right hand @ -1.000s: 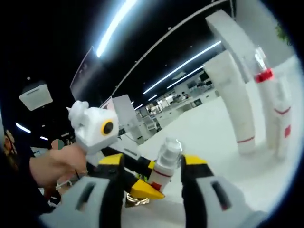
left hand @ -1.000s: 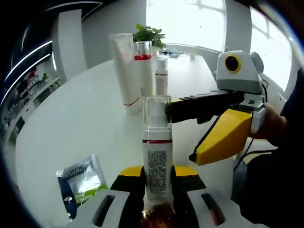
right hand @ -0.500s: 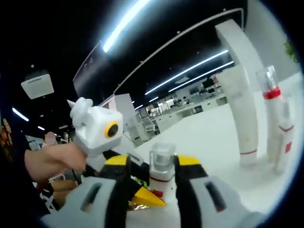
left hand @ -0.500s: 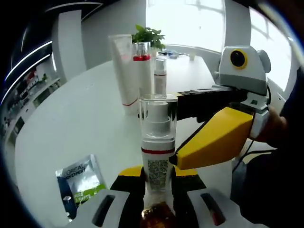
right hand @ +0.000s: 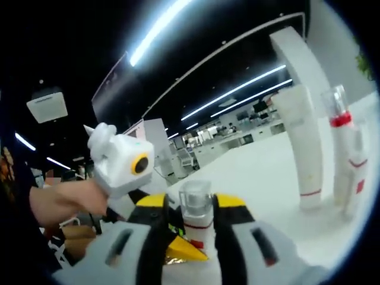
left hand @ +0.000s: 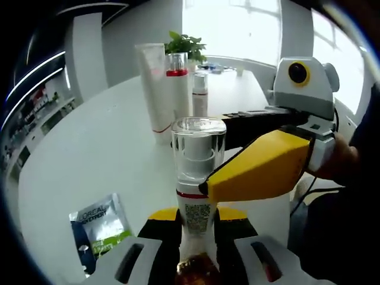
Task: Arrange the skincare products in the storage area until every visible bottle or jar stands upright without overlapping.
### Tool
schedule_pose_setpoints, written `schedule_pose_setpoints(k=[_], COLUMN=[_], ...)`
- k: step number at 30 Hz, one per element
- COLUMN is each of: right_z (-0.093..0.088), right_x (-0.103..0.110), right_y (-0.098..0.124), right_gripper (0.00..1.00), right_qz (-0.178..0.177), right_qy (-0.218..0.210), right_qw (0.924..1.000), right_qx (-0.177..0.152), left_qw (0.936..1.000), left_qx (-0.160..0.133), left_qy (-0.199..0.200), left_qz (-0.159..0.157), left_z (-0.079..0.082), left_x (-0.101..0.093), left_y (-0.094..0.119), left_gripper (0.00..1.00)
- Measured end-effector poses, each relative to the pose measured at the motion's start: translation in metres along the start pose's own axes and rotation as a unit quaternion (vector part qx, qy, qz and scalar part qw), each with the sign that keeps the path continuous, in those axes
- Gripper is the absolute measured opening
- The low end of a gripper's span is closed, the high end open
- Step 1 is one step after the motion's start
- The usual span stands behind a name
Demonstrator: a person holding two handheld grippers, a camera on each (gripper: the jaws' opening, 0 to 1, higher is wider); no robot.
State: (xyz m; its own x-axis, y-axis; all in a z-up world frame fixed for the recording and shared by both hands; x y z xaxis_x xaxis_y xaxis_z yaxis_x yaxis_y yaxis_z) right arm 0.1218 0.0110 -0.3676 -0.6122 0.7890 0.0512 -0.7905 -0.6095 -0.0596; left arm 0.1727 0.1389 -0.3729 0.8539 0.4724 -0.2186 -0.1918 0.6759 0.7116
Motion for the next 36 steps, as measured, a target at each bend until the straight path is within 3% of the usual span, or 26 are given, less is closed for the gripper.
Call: schedule_pose_setpoints(k=[14,27,36], right_z=[0.001,-0.001,-0.003], right_x=[0.003,0.003,0.004], right_y=[0.001,0.009,0.015], right_gripper=[0.23,0.23,0.23], right_qz=[0.007,0.022,0.033], right_qy=[0.013,0.021,0.025], right_qw=[0.9999,0.9995,0.9991], right_qx=[-0.002,-0.005,-0.007], left_qw=[0.9998,0.9981,0.9963], left_qx=[0.002,-0.01,-0.011], left_qy=[-0.017,-0.029,-0.055], left_qz=[-0.005,-0.054,-0.066], left_z=[-0.001,-0.009,-0.014], left_x=[-0.001,-0.004,-0.005], left_y=[-0.001,-0.003,-0.004], left_gripper=[0.2,0.2,0.2])
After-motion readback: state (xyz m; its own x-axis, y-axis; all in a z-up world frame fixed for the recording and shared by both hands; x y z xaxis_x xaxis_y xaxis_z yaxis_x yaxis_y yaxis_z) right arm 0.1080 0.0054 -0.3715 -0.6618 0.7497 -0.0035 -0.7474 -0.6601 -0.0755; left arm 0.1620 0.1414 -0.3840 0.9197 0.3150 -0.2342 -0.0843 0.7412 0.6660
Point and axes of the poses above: the point that each gripper's makers call its tool centre point, and the gripper's own axes: y roughly backward along the fingers, x roughly to its left, z roughly out of its top, the point moved 10 cm from there along y, roughly backward along the fingers, and after that the axes turned 14 degrees about y, right-handed, at the moved point
